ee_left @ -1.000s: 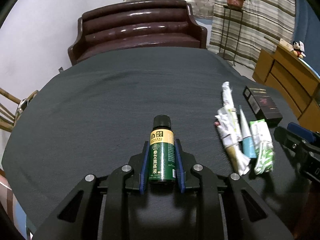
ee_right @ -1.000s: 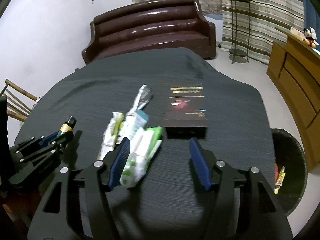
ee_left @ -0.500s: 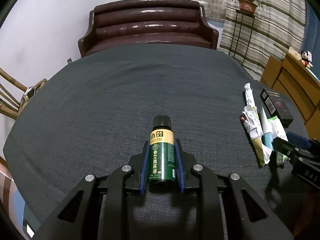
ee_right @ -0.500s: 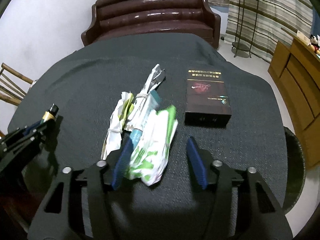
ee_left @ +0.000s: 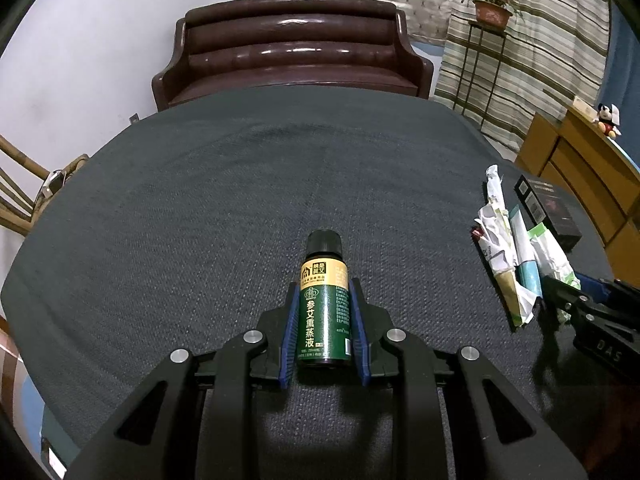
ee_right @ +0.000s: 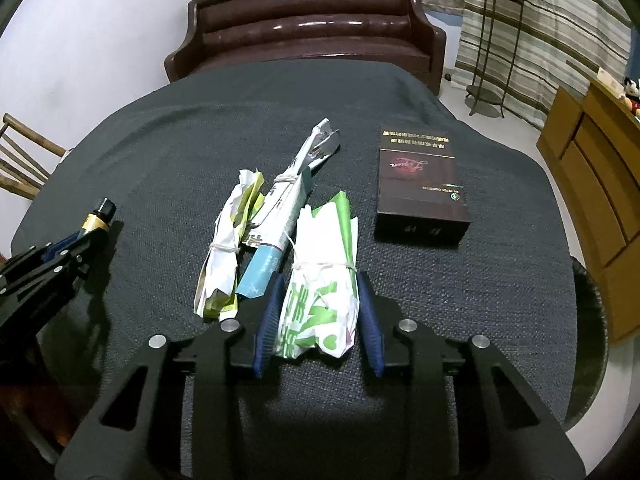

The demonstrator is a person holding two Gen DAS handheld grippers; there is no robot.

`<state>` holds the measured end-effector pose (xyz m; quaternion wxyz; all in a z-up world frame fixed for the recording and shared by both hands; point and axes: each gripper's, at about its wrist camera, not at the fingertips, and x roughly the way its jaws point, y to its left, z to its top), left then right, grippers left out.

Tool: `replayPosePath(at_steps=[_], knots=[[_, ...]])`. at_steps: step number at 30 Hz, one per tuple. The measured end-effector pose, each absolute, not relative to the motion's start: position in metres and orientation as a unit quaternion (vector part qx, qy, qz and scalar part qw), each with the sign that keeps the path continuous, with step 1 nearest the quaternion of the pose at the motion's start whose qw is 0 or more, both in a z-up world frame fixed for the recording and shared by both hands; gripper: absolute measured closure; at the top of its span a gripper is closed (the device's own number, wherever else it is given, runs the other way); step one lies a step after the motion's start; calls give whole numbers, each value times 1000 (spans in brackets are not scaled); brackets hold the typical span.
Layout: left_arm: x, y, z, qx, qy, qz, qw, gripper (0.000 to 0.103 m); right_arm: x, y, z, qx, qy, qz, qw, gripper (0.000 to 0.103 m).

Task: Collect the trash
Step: 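Grasp the green-white printed wrapper with the right gripper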

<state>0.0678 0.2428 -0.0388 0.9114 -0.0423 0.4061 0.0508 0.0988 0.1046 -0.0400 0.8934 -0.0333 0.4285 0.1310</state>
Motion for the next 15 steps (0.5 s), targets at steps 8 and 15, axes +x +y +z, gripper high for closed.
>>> replayPosePath(at_steps=[8, 15], knots=[[67, 240, -39, -43, 406, 51, 911, 78, 90, 105, -41, -35, 417, 133, 899, 69], [67, 235, -41, -39, 407, 47, 911, 78, 83, 104, -40, -44, 415, 136, 898, 70]])
